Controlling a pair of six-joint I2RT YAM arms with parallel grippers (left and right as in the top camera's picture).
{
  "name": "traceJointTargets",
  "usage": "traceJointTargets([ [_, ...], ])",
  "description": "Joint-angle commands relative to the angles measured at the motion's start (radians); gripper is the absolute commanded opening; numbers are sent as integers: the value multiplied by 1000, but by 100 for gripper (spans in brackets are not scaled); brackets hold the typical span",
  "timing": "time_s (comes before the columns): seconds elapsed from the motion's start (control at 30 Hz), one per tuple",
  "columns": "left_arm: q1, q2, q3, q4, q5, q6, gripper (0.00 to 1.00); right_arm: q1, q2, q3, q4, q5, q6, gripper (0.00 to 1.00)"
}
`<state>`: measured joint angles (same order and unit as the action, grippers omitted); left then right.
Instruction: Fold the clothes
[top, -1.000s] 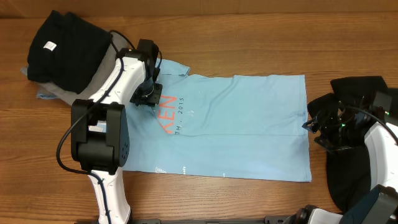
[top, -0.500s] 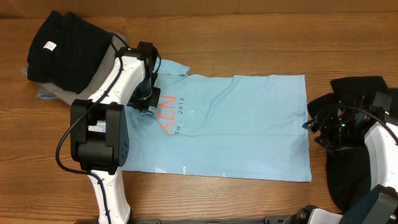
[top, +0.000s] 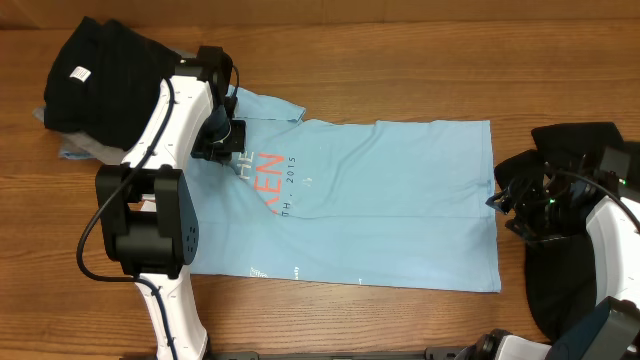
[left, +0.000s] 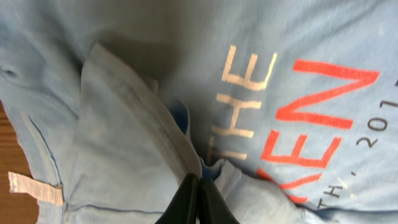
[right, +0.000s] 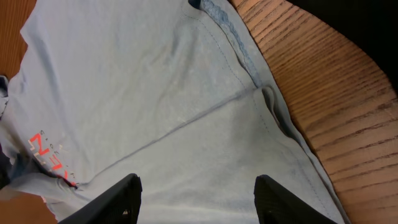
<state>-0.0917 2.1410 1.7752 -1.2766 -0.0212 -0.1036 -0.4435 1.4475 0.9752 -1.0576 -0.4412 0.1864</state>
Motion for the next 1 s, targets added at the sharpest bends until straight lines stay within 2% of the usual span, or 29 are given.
traceJointTargets([
  [0.0, -1, -57, 29, -31, 21, -16, 4, 5, 0, 19, 9, -5, -1, 62],
  [0.27, -1, -73, 19, -183, -76, -28, 4, 5, 0, 19, 10, -5, -1, 62],
  [0.37, -1, -73, -14, -208, -83, -39, 8, 5, 0, 19, 13, -5, -1, 62],
  [0.5, -5, -73, -100, -217, -72, -63, 22, 5, 0, 19, 13, -5, -1, 62],
  [0.57, -8, -73, -139, -227, -55, -63, 38, 5, 0, 19, 13, -5, -1, 62],
  [0.6, -9, -73, -154, -229, -56, -69, 41, 5, 0, 19, 13, -5, -1, 62],
  [0.8, -9, -74, -151, -197, -52, -69, 40, 5, 0, 19, 14, -5, -1, 63],
  [0.97, -15, -74, -125, -156, -47, -60, 28, 5, 0, 19, 13, -5, -1, 63],
])
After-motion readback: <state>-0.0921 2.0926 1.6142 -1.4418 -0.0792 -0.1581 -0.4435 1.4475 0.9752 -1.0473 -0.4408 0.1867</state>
